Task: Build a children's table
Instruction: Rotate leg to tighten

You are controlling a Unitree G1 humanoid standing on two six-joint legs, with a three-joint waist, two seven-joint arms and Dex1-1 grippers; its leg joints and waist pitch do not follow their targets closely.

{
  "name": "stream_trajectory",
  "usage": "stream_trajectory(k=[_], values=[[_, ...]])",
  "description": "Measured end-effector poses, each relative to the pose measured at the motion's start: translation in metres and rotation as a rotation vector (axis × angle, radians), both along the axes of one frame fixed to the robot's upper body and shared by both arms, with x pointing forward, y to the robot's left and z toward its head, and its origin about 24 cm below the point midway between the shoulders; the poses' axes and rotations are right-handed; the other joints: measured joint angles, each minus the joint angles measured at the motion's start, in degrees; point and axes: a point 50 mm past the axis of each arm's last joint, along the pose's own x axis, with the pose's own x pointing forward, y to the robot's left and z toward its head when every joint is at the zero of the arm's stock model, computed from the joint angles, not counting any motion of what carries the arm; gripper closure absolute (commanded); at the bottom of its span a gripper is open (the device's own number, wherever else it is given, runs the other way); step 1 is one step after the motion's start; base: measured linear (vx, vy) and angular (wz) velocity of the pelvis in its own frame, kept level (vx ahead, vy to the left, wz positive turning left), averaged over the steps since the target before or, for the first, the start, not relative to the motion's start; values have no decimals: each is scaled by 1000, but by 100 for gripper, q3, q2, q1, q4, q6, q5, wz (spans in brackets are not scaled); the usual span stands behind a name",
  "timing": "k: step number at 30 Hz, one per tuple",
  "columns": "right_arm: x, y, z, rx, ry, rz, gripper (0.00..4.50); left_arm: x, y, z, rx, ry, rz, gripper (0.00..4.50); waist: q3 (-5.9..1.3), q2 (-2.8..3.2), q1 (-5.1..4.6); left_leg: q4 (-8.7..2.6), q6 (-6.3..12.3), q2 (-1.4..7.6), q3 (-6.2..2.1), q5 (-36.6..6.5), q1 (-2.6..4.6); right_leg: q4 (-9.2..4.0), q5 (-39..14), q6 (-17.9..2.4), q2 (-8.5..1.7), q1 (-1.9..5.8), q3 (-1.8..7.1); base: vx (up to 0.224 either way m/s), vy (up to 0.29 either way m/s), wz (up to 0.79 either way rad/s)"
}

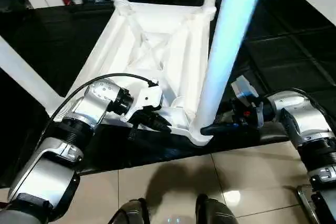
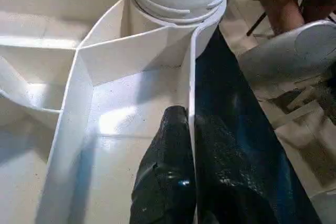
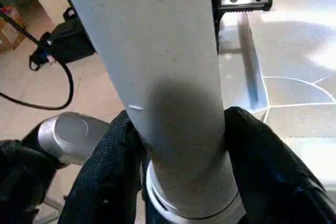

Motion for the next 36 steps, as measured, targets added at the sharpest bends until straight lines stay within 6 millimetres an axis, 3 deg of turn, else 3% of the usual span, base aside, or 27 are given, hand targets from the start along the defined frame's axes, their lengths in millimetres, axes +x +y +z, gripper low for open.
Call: stream_trajectory(k=[7,12,20,21,24,27,30,33,36], values=[[-7,9,-9,60,-6,-277,246,7,-1,0,-12,8,162,450,3,-5,-71,-21,-99,-1,1,24,54,-2,-31,50,6,33,14,0,0,0],[7,23,-13,113,-60,-646,248,17,-10,1,-53,-19,389,450,18,-24,-356,-30,-137,-3,-22,47,58,-55,-58,94,11,32,-7,-52,3,-5],[29,59,-9,199,-47,-1204,250,28,-36,1,-137,-88,625,450,39,9,-683,-98,-137,-9,-110,46,-14,-373,-67,100,6,65,-178,-6,3,-2],[30,60,-8,199,-51,-1234,216,28,-38,1,-143,-96,631,450,41,7,-699,-102,-136,-11,-113,46,-24,-400,-67,100,6,66,-182,0,0,0],[31,62,-7,214,-60,-1271,179,29,-41,1,-158,-120,622,450,48,2,-748,-97,-135,-23,-107,47,-32,-393,-65,97,4,62,-151,0,0,0],[27,60,-7,196,-101,-1269,161,28,-44,1,-164,-150,589,450,45,1,-742,-96,-122,-24,-91,55,-29,-365,-21,25,4,58,-129,0,0,0],[19,49,-13,147,-164,-1242,130,27,-46,1,-165,-168,546,450,39,-8,-650,-86,-107,-31,-32,66,12,-252,35,-23,-2,40,-51,40,-12,5],[7,37,-19,138,-194,-1188,93,28,-47,2,-168,-206,525,450,37,-6,-581,-97,-108,-44,-29,65,26,-182,73,36,3,27,6,54,-37,11],[-6,28,-22,159,-184,-1128,73,29,-44,4,-184,-219,528,450,26,12,-548,-107,-90,-24,-30,76,13,-148,85,42,15,1,-5,0,0,0]])
